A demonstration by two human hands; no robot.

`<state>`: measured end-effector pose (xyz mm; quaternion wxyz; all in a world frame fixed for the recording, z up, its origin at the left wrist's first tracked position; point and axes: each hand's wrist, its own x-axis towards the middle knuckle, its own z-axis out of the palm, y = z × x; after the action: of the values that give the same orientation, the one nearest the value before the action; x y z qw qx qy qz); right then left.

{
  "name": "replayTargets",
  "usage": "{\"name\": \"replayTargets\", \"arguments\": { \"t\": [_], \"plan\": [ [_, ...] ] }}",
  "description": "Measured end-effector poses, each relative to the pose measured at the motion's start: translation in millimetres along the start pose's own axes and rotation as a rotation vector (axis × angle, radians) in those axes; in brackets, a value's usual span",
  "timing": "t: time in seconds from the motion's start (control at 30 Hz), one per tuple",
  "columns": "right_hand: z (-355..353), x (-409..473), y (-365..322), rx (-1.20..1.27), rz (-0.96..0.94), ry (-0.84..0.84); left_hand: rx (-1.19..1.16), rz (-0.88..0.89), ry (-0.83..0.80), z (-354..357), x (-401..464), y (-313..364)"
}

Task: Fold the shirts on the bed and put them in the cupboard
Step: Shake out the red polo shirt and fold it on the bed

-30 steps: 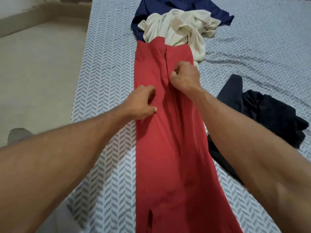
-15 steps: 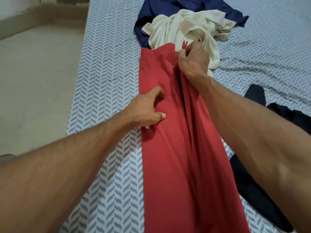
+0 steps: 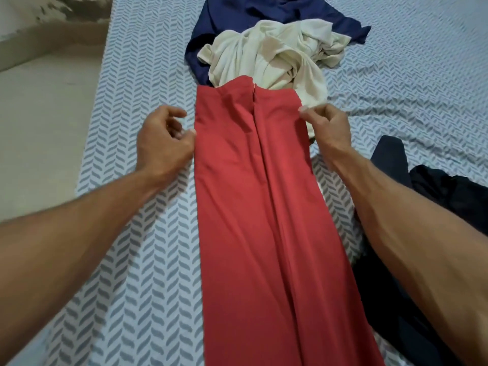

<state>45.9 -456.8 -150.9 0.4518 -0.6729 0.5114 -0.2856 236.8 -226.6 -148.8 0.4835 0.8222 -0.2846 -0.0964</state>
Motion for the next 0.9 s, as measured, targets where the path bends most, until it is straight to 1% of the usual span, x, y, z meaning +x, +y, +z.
{"name": "replayTargets", "arguments": {
  "t": [0.13, 0.27, 0.33, 0.43, 0.53, 0.67, 0.8, 0.9],
  "plan": [
    [6, 15, -7, 0.082, 0.029, -0.136, 0.080, -0.115, -0.004, 20, 43, 10],
    [4, 35, -16, 0.182, 0.073, -0.247, 0.003, -0.246, -0.121, 36, 72, 21],
    [6, 40, -19, 0.200, 0.072, -0.263, -0.013, -0.286, -0.139, 38, 84, 22],
    [7, 47, -20, 0.224, 0.068, -0.231, -0.104, -0.284, -0.107, 39, 97, 20],
    [6, 49, -17, 0.294, 0.036, -0.182, -0.185, -0.298, -0.114, 35, 101, 17],
    [10, 44, -14, 0.312, -0.007, -0.127, -0.291, -0.337, -0.188, 30, 102, 17],
    [12, 42, -11, 0.326, -0.061, -0.102, -0.333, -0.343, -0.279, 28, 99, 21],
    [11, 38, -13, 0.334, -0.117, -0.053, -0.389, -0.319, -0.284, 23, 93, 24]
  ]
}}
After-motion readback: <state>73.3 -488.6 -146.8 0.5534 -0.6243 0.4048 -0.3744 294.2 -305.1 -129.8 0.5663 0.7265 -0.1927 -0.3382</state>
